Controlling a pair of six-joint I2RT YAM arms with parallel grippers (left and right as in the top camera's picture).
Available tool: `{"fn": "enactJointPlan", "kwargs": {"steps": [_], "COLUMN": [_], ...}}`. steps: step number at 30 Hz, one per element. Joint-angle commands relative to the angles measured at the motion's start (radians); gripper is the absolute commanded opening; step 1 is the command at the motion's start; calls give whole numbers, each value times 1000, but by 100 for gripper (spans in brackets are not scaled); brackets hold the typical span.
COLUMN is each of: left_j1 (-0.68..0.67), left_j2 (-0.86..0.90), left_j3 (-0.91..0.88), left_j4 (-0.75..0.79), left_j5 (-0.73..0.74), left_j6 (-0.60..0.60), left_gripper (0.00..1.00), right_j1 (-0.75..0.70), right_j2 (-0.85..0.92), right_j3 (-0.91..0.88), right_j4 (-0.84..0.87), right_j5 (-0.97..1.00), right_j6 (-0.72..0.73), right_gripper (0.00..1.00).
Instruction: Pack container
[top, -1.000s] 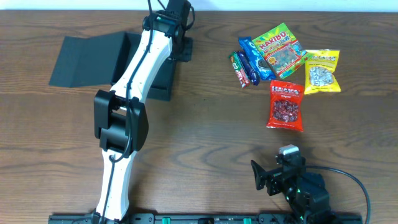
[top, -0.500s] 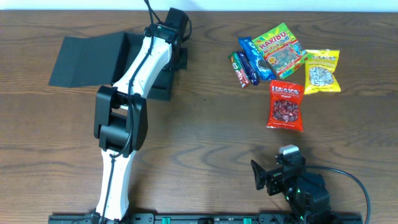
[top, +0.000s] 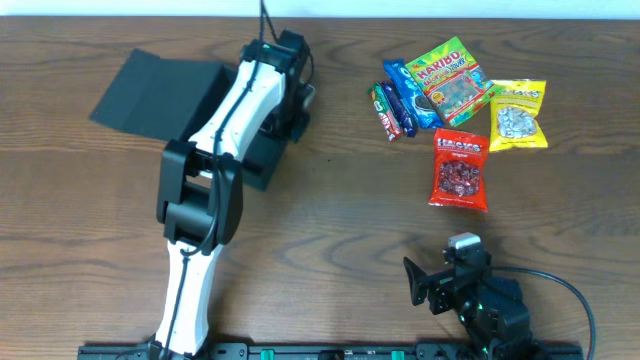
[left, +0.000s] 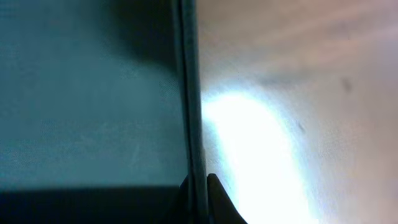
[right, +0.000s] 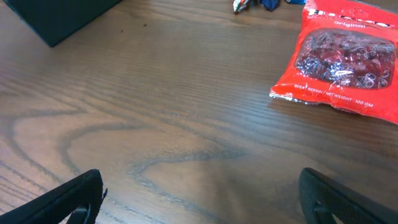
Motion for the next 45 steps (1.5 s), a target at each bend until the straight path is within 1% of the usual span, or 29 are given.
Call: {"fn": "enactJointPlan", "kwargs": {"steps": [1,4,5,8,11,14,15,16,18,19,20,21,22,23,25,26,29,31,32,34,35,36,37,39,42,45], "left_j1": [-57,-111,-132,-172,-203,-218,-217,-216,-210,-206,-203,-201,-200,-199,-200,-200,-199,-198,-198,-198,-195,-191,-184,-172,-157,-145], "left_j2": [10,10,11,11,11,11,11,11,11,11,11,10,10,10,3,-5,-63,-114,-146,-229,-262,-291,-315,-340,-345,-331], "left_j3": [-6,-6,-6,-6,-6,-6,-6,-6,-6,-6,-6,-6,-5,-2,18,30,98,145,169,211,213,213,213,213,212,208], "left_j4": [-53,-109,-118,-118,-116,-117,-118,-119,-122,-121,-121,-122,-123,-130,-159,-162,-145,-130,-115,-90,-79,-71,-68,-93,-105,-110], "left_j5": [39,32,10,-47,-71,-97,-97,-97,-97,-95,-79,-60,-35,0,84,101,108,70,-8,-304,-398,-450,-459,-412,-360,-355], "left_j6": [175,325,377,450,540,560,540,526,483,453,395,346,298,254,224,204,108,50,-14,-207,-262,-301,-311,-305,-243,-254], "left_gripper": [6,6,6,6,6,6,22,36,43,49,68,76,89,96,95,95,95,95,95,95,95,95,95,95,95,95], "right_j1": [9,9,9,9,9,9,9,9,9,9,9,9,9,9,9,9,9,9,9,9,9,9,9,9,9,9], "right_j2": [-6,-6,-6,-6,-6,-6,-6,-6,-6,-6,-6,-6,-6,-6,-6,-6,-6,-6,-6,-6,-6,-6,-6,-6,-6,-6], "right_j3": [-9,-9,-9,-9,-9,-9,-9,-9,-9,-9,-9,-9,-9,-9,-9,-9,-9,-9,-9,-9,-9,-9,-9,-9,-9,-9], "right_j4": [-2,-2,-2,-2,-2,-2,-2,-2,-2,-2,-1,-2,-2,-2,-2,-2,-2,-2,-2,-2,-2,-2,-2,-2,-1,-2], "right_j5": [5,5,5,5,5,5,5,5,5,5,5,5,5,5,5,5,5,5,5,5,5,5,5,5,5,5], "right_j6": [-18,-18,-18,-18,-18,-18,-18,-18,-18,-18,-18,-18,-18,-18,-18,-18,-18,-18,-18,-18,-18,-18,-18,-18,-18,-18], "right_gripper": [99,99,99,99,99,100,99,99,99,99,99,99,99,99,99,99,99,99,99,99,99,99,99,99,99,99]}}
